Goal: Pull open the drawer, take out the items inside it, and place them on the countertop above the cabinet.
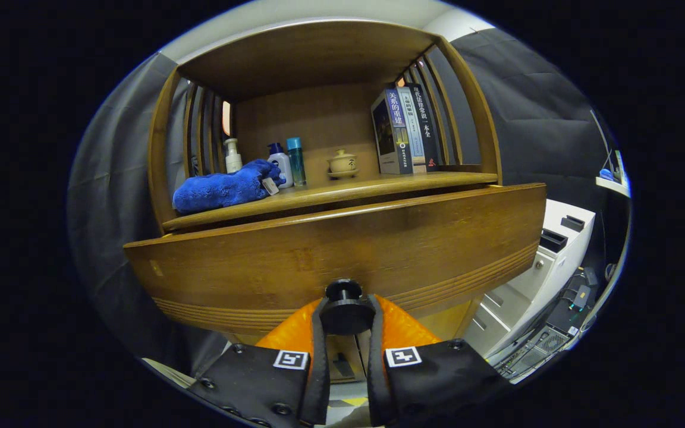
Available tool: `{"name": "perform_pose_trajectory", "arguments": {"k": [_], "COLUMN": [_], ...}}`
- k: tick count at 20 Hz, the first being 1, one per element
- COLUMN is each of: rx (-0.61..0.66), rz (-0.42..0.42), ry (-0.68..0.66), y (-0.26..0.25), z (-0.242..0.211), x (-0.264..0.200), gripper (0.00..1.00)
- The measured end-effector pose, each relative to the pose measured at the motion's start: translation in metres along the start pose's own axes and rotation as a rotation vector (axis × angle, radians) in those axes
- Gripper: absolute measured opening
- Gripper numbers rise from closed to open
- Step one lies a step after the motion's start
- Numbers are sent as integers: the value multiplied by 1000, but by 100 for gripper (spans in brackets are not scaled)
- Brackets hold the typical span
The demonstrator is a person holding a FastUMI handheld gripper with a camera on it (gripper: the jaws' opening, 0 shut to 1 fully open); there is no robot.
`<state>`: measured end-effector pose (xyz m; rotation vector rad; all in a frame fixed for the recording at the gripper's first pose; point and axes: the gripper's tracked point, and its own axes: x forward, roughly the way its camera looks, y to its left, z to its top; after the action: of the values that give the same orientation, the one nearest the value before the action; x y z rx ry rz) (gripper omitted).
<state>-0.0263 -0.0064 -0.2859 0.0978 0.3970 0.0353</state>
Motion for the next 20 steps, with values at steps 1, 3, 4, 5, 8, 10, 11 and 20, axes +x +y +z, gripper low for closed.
{"name": "perform_pose_trajectory", "arguments": {"k": [1,3,4,5,8,10,11,20], "rx": [-4,-1,2,3,2,0,1,3], "rz": [-1,-1,0,1,-2,-1,0,-9], "ry": [2,4,4,2,-5,-4,1,-18], "y": [-1,-2,-2,-2,-4,-4,-5,-8], "z": [-1,-4,-6,-7,-10,-17,-21,-32], "x": [-6,-14,-18,-22,-34,-42,-46,-75], "gripper": [34,34,34,34,34,34,34,34]}}
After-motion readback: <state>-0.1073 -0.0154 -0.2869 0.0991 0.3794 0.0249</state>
